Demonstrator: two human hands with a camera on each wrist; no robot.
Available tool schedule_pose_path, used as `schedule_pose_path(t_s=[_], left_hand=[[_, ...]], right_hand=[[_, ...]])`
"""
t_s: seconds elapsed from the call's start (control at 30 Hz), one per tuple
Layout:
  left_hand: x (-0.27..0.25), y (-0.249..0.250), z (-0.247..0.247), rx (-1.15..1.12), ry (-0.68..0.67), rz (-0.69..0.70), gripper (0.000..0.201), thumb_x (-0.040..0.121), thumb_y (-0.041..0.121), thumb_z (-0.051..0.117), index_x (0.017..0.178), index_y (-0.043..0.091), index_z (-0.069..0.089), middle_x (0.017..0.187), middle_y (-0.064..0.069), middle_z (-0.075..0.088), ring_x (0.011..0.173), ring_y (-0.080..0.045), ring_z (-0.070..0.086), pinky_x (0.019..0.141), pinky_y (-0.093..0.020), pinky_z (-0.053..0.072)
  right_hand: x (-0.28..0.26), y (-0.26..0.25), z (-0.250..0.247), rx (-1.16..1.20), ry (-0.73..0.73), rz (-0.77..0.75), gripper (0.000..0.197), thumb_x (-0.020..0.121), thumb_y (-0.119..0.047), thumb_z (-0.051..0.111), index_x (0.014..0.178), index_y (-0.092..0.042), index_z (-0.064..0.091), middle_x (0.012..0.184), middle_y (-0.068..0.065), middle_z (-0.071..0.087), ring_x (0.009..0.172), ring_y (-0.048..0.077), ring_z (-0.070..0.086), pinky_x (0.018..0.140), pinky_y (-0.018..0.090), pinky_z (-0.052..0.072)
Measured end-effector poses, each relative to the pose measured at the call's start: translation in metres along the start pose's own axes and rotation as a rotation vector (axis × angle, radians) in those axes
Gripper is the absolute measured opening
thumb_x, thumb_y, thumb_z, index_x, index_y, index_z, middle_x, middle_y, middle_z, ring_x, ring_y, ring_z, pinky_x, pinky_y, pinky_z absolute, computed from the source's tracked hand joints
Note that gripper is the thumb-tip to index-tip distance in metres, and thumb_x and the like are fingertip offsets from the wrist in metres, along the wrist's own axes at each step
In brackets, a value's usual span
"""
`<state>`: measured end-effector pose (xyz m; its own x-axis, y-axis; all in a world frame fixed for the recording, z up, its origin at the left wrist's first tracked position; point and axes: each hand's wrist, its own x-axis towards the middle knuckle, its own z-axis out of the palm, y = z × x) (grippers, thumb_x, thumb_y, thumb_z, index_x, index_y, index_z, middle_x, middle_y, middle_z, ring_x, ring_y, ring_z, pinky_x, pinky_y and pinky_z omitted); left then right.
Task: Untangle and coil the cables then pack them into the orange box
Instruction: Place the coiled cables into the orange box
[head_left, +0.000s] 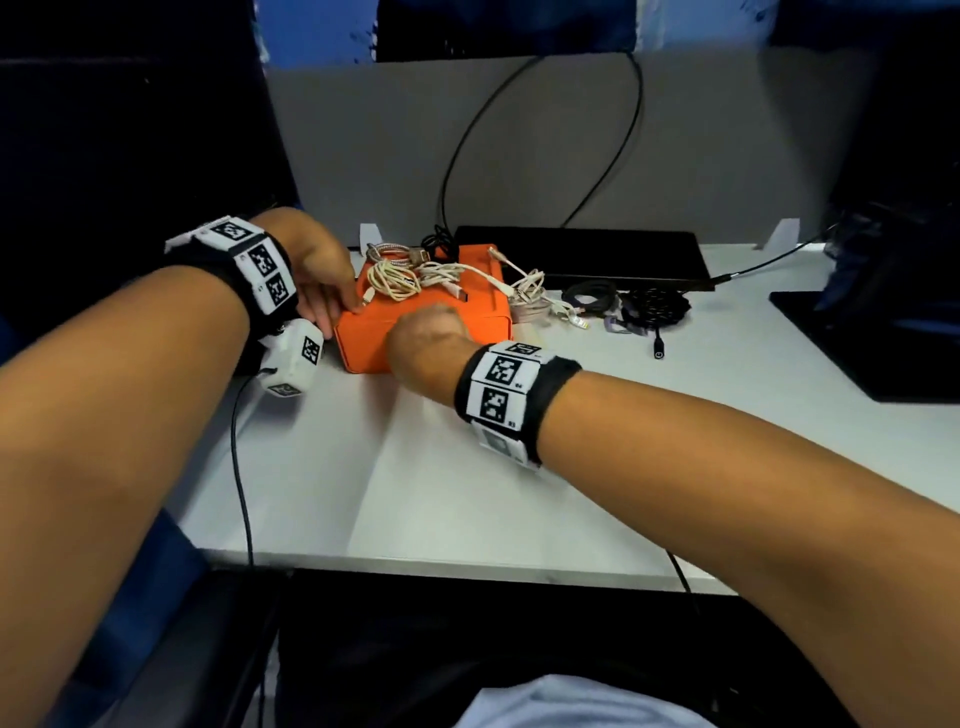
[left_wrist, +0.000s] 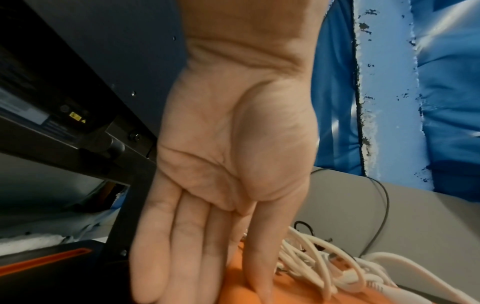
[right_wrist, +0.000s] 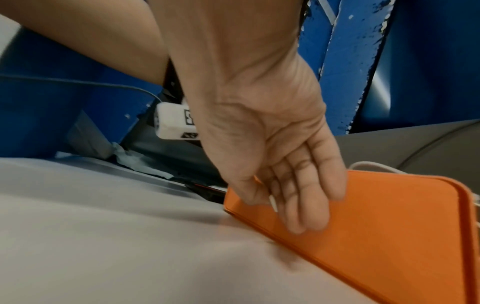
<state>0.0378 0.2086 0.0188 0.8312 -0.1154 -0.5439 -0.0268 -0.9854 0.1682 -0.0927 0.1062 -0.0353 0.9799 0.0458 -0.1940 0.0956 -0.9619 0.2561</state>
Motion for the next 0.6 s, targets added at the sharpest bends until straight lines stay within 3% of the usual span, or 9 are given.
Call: schedule_pose_path(t_s=[0.17, 0.27, 0.33, 0.4, 0.47, 0.53, 0.6], left_hand=[[0.001, -0.001, -0.003, -0.02, -0.066, -0.016, 0.027, 0.103, 0.025, 0.057, 0.101, 0.001, 0.069, 0.086, -0.009, 0.079, 0.071, -0.017, 0.077, 0.063, -0.025, 0.055], [0.004, -0.006, -0.003, -0.029, -0.094, -0.024, 0.033, 0.102, 0.03, 0.06, 0.112, 0.0, 0.069, 0.107, -0.014, 0.077, 0.083, -0.019, 0.077, 0.065, -0.025, 0.057], [0.003, -0.006, -0.003, -0.028, -0.112, -0.031, 0.035, 0.102, 0.032, 0.058, 0.113, 0.0, 0.07, 0.112, -0.016, 0.076, 0.09, -0.02, 0.076, 0.067, -0.026, 0.058], [0.0, -0.004, -0.002, -0.02, -0.116, -0.027, 0.033, 0.104, 0.031, 0.055, 0.105, 0.002, 0.071, 0.099, -0.012, 0.079, 0.087, -0.02, 0.075, 0.067, -0.026, 0.058], [-0.001, -0.004, -0.003, -0.013, -0.113, -0.023, 0.031, 0.105, 0.029, 0.054, 0.101, 0.003, 0.071, 0.09, -0.009, 0.079, 0.082, -0.019, 0.076, 0.067, -0.027, 0.058], [0.0, -0.008, -0.003, -0.029, -0.112, -0.028, 0.031, 0.105, 0.029, 0.053, 0.106, 0.002, 0.07, 0.089, -0.009, 0.079, 0.078, -0.019, 0.076, 0.069, -0.029, 0.059], [0.002, -0.011, -0.003, -0.047, -0.101, -0.04, 0.032, 0.105, 0.028, 0.052, 0.111, 0.001, 0.068, 0.088, -0.009, 0.079, 0.076, -0.018, 0.076, 0.07, -0.029, 0.058]], right_hand=[[-0.06, -0.018, 0.008, -0.193, 0.085, -0.243, 0.024, 0.101, -0.019, 0.055, 0.122, -0.018, 0.067, 0.126, 0.003, 0.068, 0.112, 0.028, 0.068, 0.092, 0.041, 0.059], [-0.094, -0.019, 0.012, -0.226, 0.132, -0.352, 0.026, 0.103, -0.016, 0.048, 0.119, -0.021, 0.067, 0.126, 0.003, 0.069, 0.112, 0.027, 0.068, 0.086, 0.037, 0.058], [-0.108, -0.016, 0.012, -0.17, 0.209, -0.378, 0.025, 0.104, -0.016, 0.046, 0.117, -0.021, 0.067, 0.123, 0.003, 0.069, 0.109, 0.027, 0.069, 0.069, 0.032, 0.049], [-0.116, -0.007, 0.01, -0.093, 0.373, -0.352, 0.022, 0.105, -0.024, 0.044, 0.114, -0.02, 0.064, 0.116, 0.005, 0.069, 0.098, 0.028, 0.07, 0.053, 0.03, 0.032], [-0.118, 0.006, 0.008, -0.058, 0.447, -0.282, 0.029, 0.106, -0.033, 0.044, 0.125, -0.014, 0.057, 0.115, 0.008, 0.064, 0.09, 0.028, 0.066, 0.05, 0.032, 0.026], [-0.117, 0.018, 0.01, -0.058, 0.342, -0.262, 0.029, 0.104, -0.028, 0.049, 0.128, -0.011, 0.053, 0.097, 0.004, 0.057, 0.075, 0.024, 0.054, 0.056, 0.036, 0.035], [-0.122, 0.024, 0.01, -0.052, 0.225, -0.306, 0.018, 0.101, -0.012, 0.049, 0.118, -0.012, 0.056, 0.076, 0.0, 0.043, 0.065, 0.022, 0.046, 0.062, 0.036, 0.04]])
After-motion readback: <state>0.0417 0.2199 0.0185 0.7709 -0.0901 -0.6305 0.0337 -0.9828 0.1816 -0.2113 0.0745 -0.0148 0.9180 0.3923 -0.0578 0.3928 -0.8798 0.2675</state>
